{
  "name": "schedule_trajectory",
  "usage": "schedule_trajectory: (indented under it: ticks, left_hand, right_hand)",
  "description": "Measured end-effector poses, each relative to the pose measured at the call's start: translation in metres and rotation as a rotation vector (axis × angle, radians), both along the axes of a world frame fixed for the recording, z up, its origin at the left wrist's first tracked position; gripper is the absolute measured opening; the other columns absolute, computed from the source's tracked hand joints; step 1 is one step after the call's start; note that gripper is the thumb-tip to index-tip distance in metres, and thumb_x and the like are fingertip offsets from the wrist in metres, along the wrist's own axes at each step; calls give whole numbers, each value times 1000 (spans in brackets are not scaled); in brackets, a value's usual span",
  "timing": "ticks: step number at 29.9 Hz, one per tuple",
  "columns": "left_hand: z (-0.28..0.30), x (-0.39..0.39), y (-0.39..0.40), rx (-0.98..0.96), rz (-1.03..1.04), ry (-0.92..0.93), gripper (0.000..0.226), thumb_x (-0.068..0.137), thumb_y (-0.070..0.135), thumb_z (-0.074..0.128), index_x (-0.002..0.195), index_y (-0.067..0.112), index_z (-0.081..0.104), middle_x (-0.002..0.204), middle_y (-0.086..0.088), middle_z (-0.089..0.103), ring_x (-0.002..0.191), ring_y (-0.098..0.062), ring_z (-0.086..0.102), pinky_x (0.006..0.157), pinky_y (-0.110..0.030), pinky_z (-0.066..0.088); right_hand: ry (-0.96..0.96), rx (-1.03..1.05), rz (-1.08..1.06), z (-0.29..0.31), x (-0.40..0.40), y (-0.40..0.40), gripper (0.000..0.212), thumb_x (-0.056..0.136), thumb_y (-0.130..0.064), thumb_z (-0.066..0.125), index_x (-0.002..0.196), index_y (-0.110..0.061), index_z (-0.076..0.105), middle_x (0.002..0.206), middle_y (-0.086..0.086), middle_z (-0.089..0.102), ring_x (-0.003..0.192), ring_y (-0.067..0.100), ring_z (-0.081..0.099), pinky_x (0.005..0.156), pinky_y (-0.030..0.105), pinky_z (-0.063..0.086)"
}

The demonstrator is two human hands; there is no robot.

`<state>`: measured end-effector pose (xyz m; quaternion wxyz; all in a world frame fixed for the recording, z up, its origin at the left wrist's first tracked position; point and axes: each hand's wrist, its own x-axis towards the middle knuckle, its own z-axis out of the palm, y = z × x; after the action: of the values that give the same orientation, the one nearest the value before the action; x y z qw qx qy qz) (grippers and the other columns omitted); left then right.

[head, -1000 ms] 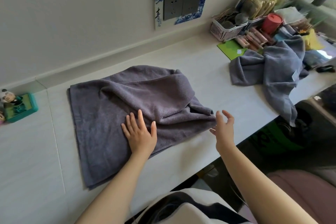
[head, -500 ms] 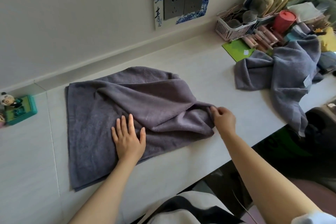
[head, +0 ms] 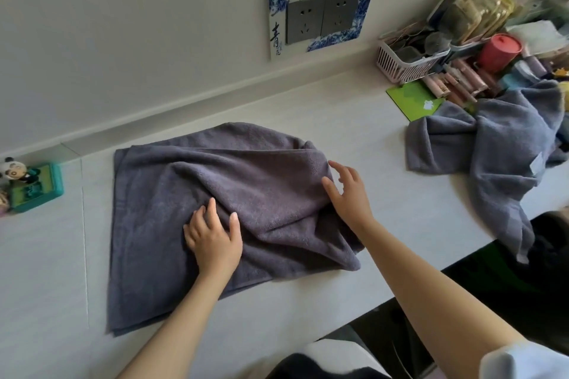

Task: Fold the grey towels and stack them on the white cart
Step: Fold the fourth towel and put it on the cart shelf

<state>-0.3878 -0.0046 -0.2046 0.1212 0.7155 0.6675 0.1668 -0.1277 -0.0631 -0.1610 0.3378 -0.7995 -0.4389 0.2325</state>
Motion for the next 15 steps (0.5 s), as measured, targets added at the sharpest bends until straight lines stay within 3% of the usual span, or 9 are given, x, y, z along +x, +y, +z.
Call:
schedule_trajectory:
  ticks: [2, 4, 6, 8, 11, 13, 14, 15]
  left_hand:
    - [6, 12, 14, -13, 74, -30, 73, 87, 53, 26, 137, 3, 43, 136, -29, 42, 127, -44, 39, 109, -56, 20]
    - [7, 22, 26, -68, 121, -52, 75, 87, 53, 22, 142, 3, 35, 144, -28, 35, 135, -40, 29, 113, -54, 13]
    - [4, 27, 35, -115, 205, -62, 76, 87, 53, 20, 145, 4, 30, 150, -23, 29, 141, -34, 21, 116, -51, 7]
    - [-1, 24, 35, -79, 183, 12, 76, 89, 52, 16, 145, 3, 31, 151, -20, 30, 142, -31, 21, 116, -48, 8]
    - [-6, 15, 36, -61, 114, 105, 75, 90, 53, 11, 146, 5, 29, 151, -16, 31, 143, -28, 22, 116, -45, 9]
    - [-8, 12, 37, -67, 100, 126, 74, 90, 52, 10, 148, 8, 26, 153, -13, 29, 143, -26, 21, 116, -42, 6]
    - [-7, 10, 36, -62, 65, 135, 73, 91, 52, 11, 148, 8, 26, 153, -13, 30, 143, -25, 22, 115, -41, 6]
    - [-7, 8, 37, -67, 48, 147, 72, 91, 50, 13, 147, 7, 27, 152, -13, 31, 142, -26, 25, 115, -41, 8]
  right_hand:
    - [33, -25, 53, 5, 8, 25, 45, 93, -37, 52, 136, -23, 46, 135, 4, 46, 121, 21, 48, 103, 41, 40]
    - [51, -67, 110, 10, 13, 45, 43, 94, -34, 53, 134, -21, 48, 133, 6, 49, 122, 20, 48, 101, 31, 38]
    - [42, -139, 200, 12, 20, 68, 32, 94, -30, 55, 122, -15, 59, 121, 9, 57, 114, 22, 51, 89, 22, 36]
    - [73, -209, 250, 17, 29, 81, 21, 93, -30, 56, 99, -12, 66, 104, 8, 61, 98, 21, 54, 76, 24, 35]
    - [390, -167, 227, 33, 47, 93, 24, 96, -28, 52, 74, -19, 58, 75, -2, 52, 73, 13, 46, 64, 27, 33]
    - [597, -114, 202, 49, 69, 108, 30, 96, -26, 51, 67, -21, 54, 67, -5, 47, 66, 10, 41, 61, 27, 31]
    - [584, -105, 193, 61, 81, 111, 30, 96, -28, 52, 67, -21, 56, 66, -5, 49, 66, 10, 44, 61, 27, 33]
    - [444, -128, 229, 70, 96, 126, 29, 95, -30, 53, 68, -21, 59, 68, -5, 54, 68, 11, 47, 63, 28, 36]
